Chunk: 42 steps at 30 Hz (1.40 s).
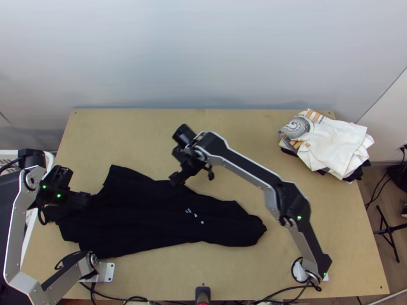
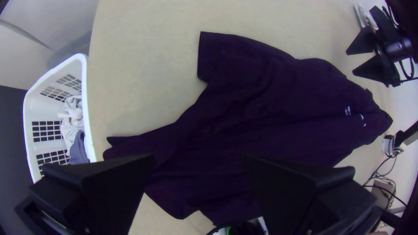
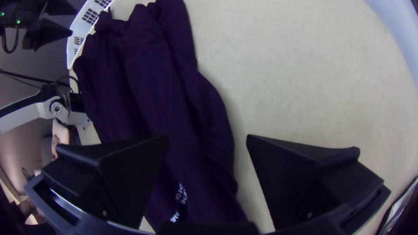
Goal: Fold the t-shirt
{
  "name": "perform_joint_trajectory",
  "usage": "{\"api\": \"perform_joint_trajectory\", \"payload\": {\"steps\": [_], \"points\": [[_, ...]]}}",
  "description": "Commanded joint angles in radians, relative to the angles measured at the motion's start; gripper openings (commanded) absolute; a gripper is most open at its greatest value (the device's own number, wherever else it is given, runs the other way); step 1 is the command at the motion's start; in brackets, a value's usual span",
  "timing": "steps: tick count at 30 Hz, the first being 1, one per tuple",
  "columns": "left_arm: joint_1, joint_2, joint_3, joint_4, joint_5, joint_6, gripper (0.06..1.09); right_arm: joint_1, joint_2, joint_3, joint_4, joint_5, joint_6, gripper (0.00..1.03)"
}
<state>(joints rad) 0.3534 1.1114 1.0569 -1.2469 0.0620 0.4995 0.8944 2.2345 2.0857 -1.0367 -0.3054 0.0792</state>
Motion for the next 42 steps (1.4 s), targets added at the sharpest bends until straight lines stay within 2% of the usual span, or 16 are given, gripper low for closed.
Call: {"api": "perform_joint_trajectory", "payload": {"steps": [1, 14, 18, 21, 22, 23, 24, 28, 32, 36, 40, 42], "points": [[0.079, -0.027, -0.029, 0.003, -0.001, 0.063, 1.05, 0.046, 0.119, 0.119, -0.006, 0.000, 0.014, 0.82], [0.147, -0.032, -0.041, 0.027, -0.001, 0.143, 1.05, 0.031, 0.211, 0.140, 0.000, 0.000, 0.011, 0.81], [0.151, -0.027, -0.044, 0.040, -0.001, 0.149, 1.05, 0.031, 0.214, 0.140, 0.035, 0.000, 0.011, 0.61], [0.156, -0.024, -0.048, 0.046, -0.001, 0.154, 1.05, 0.037, 0.212, 0.145, 0.078, 0.000, 0.011, 0.37], [0.160, -0.024, -0.052, 0.050, -0.001, 0.159, 1.05, 0.040, 0.208, 0.146, 0.096, 0.000, 0.008, 0.22], [0.162, -0.024, -0.054, 0.052, -0.001, 0.159, 1.05, 0.041, 0.206, 0.148, 0.102, 0.000, 0.005, 0.16], [0.162, -0.024, -0.060, 0.053, -0.001, 0.162, 1.05, 0.041, 0.201, 0.148, 0.118, 0.003, -0.002, 0.04], [0.174, -0.022, -0.078, 0.064, 0.001, 0.175, 1.05, 0.023, 0.149, 0.139, 0.121, 0.014, 0.001, 0.03], [0.170, -0.016, -0.074, 0.081, 0.001, 0.175, 1.05, -0.068, 0.027, 0.070, 0.119, 0.025, 0.024, 0.03], [0.139, 0.008, -0.051, 0.095, 0.004, 0.159, 1.05, -0.206, -0.136, -0.059, 0.133, 0.032, 0.024, 0.03], [0.030, 0.024, -0.040, 0.099, 0.004, 0.099, 1.05, -0.400, -0.288, -0.225, 0.175, 0.032, 0.022, 0.03], [-0.016, 0.027, -0.043, 0.104, 0.004, 0.074, 1.05, -0.460, -0.319, -0.282, 0.199, 0.032, 0.019, 0.03]]}}
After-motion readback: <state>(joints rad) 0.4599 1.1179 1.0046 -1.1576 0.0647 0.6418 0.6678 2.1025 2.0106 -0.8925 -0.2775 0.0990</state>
